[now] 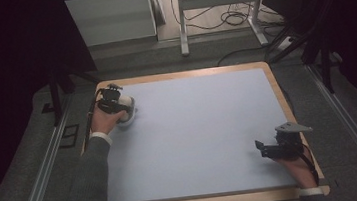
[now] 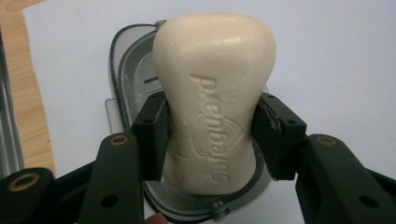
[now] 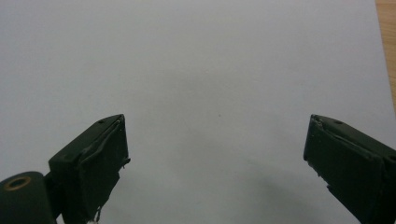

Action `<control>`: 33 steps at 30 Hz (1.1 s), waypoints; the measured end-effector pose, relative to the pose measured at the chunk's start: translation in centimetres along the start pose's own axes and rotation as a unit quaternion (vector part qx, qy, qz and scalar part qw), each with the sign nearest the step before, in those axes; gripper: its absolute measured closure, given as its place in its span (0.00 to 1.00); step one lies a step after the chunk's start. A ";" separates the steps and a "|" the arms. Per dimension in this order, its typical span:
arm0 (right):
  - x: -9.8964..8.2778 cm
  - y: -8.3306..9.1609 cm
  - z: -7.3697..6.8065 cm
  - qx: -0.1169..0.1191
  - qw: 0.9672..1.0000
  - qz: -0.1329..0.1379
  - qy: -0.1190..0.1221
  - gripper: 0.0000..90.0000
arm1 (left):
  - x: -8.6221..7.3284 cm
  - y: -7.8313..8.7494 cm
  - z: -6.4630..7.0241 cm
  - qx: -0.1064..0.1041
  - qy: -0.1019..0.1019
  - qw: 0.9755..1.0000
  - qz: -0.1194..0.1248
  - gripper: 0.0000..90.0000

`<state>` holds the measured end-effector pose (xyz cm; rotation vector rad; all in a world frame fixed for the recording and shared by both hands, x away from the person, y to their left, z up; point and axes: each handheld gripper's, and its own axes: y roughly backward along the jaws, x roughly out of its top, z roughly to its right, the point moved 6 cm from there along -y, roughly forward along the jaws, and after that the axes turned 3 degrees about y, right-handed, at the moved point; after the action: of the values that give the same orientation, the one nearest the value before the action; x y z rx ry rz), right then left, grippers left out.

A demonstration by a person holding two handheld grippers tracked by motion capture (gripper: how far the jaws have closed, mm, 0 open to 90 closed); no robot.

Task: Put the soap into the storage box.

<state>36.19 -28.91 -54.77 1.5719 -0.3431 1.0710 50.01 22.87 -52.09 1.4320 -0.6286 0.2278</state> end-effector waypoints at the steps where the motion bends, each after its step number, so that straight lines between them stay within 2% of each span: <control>1: 0.0 0.0 0.0 0.000 1.000 0.000 0.000 0.07 | 0.2 0.1 0.2 0.004 -0.001 1.000 0.016 0.51; 3: 0.0 0.0 0.0 0.000 1.000 0.000 0.000 0.07 | 0.3 0.4 0.5 -0.006 -0.004 0.999 0.031 0.49; 6: 0.0 0.0 0.0 0.000 1.000 0.000 0.000 0.07 | 0.4 0.6 0.9 -0.009 -0.012 0.999 0.033 0.43; 17: 0.1 -0.1 0.0 0.000 1.000 -0.001 0.001 0.07 | 0.2 1.8 1.9 -0.035 -0.025 0.998 0.052 0.38; 24: 0.0 -0.1 0.0 0.000 1.000 -0.002 0.001 0.07 | -0.3 3.3 2.8 -0.059 -0.037 0.995 0.077 0.34; 26: 0.0 -0.1 0.0 0.000 1.000 -0.001 0.002 0.07 | -0.4 3.8 3.0 -0.066 -0.041 0.993 0.085 0.33; 28: 0.1 -0.1 0.0 0.000 1.000 0.000 0.000 0.07 | -0.8 4.7 3.4 -0.080 -0.042 0.991 0.098 0.33; 29: 0.1 -0.1 0.0 0.000 1.000 0.000 0.000 0.07 | -0.8 4.7 3.4 -0.080 -0.042 0.991 0.098 0.32; 33: 0.1 -0.1 -0.1 0.001 1.000 -0.001 0.003 0.07 | -1.7 5.7 4.1 -0.089 -0.051 0.989 0.110 0.32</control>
<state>36.24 -28.73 -54.76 1.5694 -0.3376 1.0749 44.62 20.18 -48.07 1.2076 -0.8702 0.2661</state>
